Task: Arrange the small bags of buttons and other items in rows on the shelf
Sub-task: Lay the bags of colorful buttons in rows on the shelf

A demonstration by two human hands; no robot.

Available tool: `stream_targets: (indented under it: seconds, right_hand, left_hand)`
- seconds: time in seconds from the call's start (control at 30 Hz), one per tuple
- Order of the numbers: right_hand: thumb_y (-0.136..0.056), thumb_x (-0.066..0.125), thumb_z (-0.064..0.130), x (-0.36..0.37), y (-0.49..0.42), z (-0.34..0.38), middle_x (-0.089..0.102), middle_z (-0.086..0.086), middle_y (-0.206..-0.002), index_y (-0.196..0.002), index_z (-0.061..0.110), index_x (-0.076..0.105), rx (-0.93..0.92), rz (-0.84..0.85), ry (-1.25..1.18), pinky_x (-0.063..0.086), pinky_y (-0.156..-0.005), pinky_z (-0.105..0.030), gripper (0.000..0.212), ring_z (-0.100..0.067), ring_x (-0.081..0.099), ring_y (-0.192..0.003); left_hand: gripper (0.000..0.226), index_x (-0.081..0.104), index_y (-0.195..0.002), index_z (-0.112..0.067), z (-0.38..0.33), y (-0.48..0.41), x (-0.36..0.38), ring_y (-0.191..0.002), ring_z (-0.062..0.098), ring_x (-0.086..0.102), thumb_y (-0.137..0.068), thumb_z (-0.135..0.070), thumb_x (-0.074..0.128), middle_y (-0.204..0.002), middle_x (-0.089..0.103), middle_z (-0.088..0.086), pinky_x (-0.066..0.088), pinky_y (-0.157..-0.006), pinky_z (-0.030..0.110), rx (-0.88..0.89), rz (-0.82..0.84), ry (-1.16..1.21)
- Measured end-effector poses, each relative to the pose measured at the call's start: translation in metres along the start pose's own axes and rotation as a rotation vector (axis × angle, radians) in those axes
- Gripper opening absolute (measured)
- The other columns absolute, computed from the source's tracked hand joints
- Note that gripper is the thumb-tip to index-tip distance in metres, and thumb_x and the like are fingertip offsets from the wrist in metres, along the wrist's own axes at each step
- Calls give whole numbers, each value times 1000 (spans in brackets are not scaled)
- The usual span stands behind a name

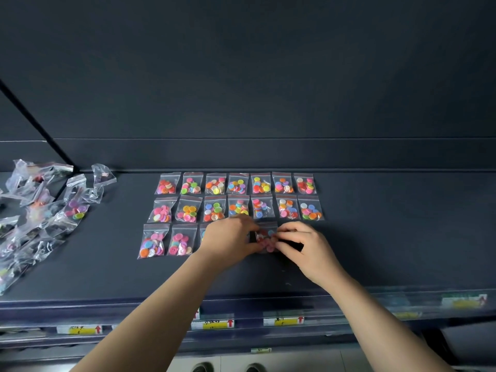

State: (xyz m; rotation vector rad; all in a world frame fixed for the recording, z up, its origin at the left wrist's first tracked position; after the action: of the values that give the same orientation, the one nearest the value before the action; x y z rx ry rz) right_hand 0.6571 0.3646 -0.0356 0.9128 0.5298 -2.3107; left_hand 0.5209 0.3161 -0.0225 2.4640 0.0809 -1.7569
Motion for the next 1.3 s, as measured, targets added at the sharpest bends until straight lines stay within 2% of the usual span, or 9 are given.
stream_targets:
  seconds: [0.27, 0.47, 0.6, 0.77, 0.93, 1.0, 1.1, 1.2, 1.3]
  right_hand:
    - [-87, 69, 21, 2, -1, 4, 63, 11, -120, -113, 17, 71, 0, 23, 18, 29, -88, 2, 27, 2, 49, -106]
    - [-86, 69, 18, -29, 1, 8, 69, 15, -101, -103, 21, 74, 146, -54, -284, 44, -79, -4, 18, 7, 60, -96]
    - [-81, 74, 15, -28, 2, 24, 74, 5, -86, -92, 20, 74, 220, 20, -541, 51, -70, -15, 12, -4, 67, -79]
    - [-83, 73, 14, -28, -2, 26, 74, -6, -79, -83, 11, 73, 225, -18, -572, 58, -77, -31, 3, -20, 70, -78]
    - [-88, 67, 15, -39, 3, 0, 74, -1, -82, -88, 14, 73, 338, -105, -591, 59, -82, -35, 6, -18, 70, -80]
    - [-90, 64, 14, -40, 4, -1, 74, -2, -84, -90, 13, 71, 331, -105, -607, 59, -80, -34, 7, -18, 71, -81]
    - [-91, 62, 13, -42, 2, 2, 74, -2, -82, -90, 17, 69, 301, -93, -580, 58, -77, -31, 8, -18, 72, -78]
    - [-92, 61, 11, -49, 0, -3, 73, -2, -82, -92, 15, 69, 288, -104, -491, 58, -71, -25, 9, -14, 71, -75]
    - [-93, 60, 12, -52, -1, -13, 71, -1, -79, -89, 18, 68, 283, -80, -344, 54, -64, -19, 11, -6, 66, -65]
  left_hand:
    - [54, 55, -131, -28, 1, 3, -4, -114, 11, 57, -83, -51, 63, -136, 53, -9, 49, -90, 29, -42, 23, 47]
    - [26, 54, -120, -15, 13, 21, -16, -81, 16, 63, -98, -10, 43, -90, 62, 8, 52, -69, 18, -319, -53, 1199]
    - [13, 61, -103, -4, 5, 17, -15, -78, 20, 64, -92, -2, 56, -89, 66, 14, 53, -82, 30, -300, -145, 1603]
    - [21, 65, -104, -2, -11, 16, -2, -76, 19, 65, -83, -4, 65, -85, 69, 8, 55, -80, 32, -292, -114, 1668]
    - [24, 63, -104, -3, -8, 21, 4, -81, 26, 69, -82, 7, 64, -87, 68, 13, 58, -80, 35, -355, -89, 1603]
    - [34, 63, -107, -3, -18, 23, 4, -89, 30, 68, -75, -4, 74, -97, 69, 17, 56, -86, 40, -326, -7, 1545]
    - [34, 70, -90, -9, -27, 25, 1, -86, 30, 68, -65, -30, 77, -92, 73, 14, 57, -85, 41, -298, 18, 1401]
    - [12, 72, -88, -9, -25, 22, -5, -72, 17, 70, -86, -20, 67, -80, 74, 7, 56, -68, 23, -262, -46, 1152]
    - [15, 72, -97, -14, -19, 21, -11, -58, -5, 61, -93, -13, 58, -77, 70, -5, 45, -56, 8, -203, -122, 918]
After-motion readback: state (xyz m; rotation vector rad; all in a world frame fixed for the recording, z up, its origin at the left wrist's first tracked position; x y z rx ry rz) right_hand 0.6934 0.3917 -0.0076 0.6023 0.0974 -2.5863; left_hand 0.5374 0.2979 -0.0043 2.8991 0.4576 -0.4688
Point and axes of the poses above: each hand's wrist, its own y-axis away from the middle knuckle, its own x-axis out of the palm, z = x × y, the point moved 9 cm from there along -y, towards the middle knuckle
